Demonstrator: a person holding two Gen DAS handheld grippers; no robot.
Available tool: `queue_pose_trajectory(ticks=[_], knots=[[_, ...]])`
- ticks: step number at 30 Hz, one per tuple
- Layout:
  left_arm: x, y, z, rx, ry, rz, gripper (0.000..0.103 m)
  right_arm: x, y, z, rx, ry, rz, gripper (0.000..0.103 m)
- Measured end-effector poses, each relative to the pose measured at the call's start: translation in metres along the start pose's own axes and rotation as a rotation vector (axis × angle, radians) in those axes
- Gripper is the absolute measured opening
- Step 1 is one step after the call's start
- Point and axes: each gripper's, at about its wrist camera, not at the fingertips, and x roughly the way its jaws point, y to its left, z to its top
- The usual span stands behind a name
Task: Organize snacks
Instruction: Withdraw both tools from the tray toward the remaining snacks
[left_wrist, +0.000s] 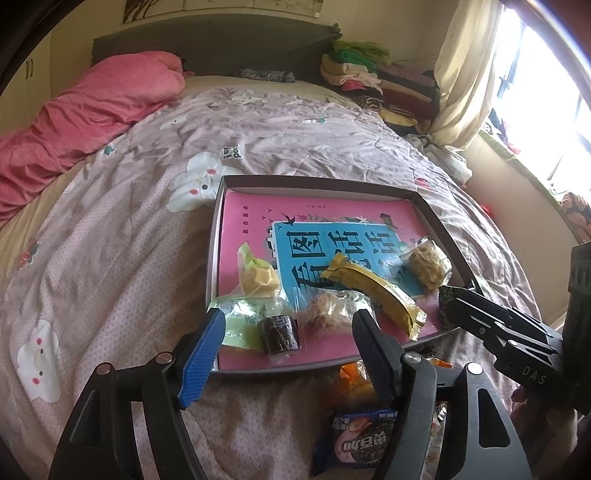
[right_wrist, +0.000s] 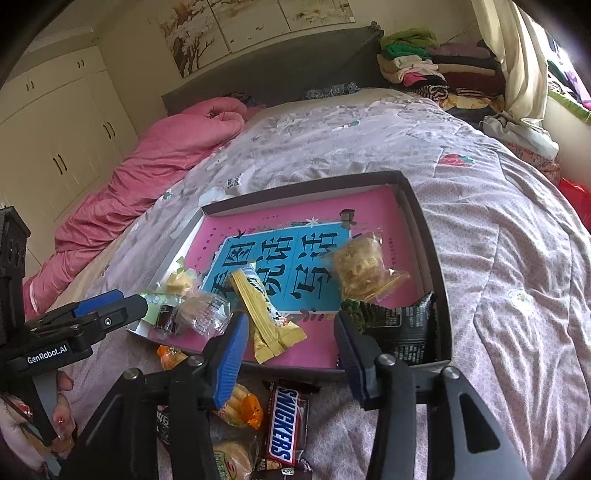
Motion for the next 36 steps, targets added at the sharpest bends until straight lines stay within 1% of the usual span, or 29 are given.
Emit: queue_pose_trajectory(ticks=[7,15,21,30,36], knots=[[-0.006,-0.003,-0.003,0.011,0.003,0.005,0.074,-0.011,-0.001,-0.002,0.008,-0.010,0.007,0.050],[-0.013,-0.005,-0.009,0.023,0.012,-0.001,0.074,-0.025,0.003,-0.010,-0.029,-0.012,0.005,0.051],[-0.016,-0.009,-0.017,0.051,0.031,-0.010,0.074,-0.032,0.009,-0.018,-0.061,-0.003,0.008,0.051],[-0.015,-0.013,-0.032,0.071,0.078,-0.024,0.074,-0.040,0.019,-0.041,-0.107,0.049,0.030,0.051],[-0.016,-0.016,-0.039,0.083,0.094,-0.025,0.074,-0.041,0.027,-0.058,-0.142,0.090,0.040,0.051]])
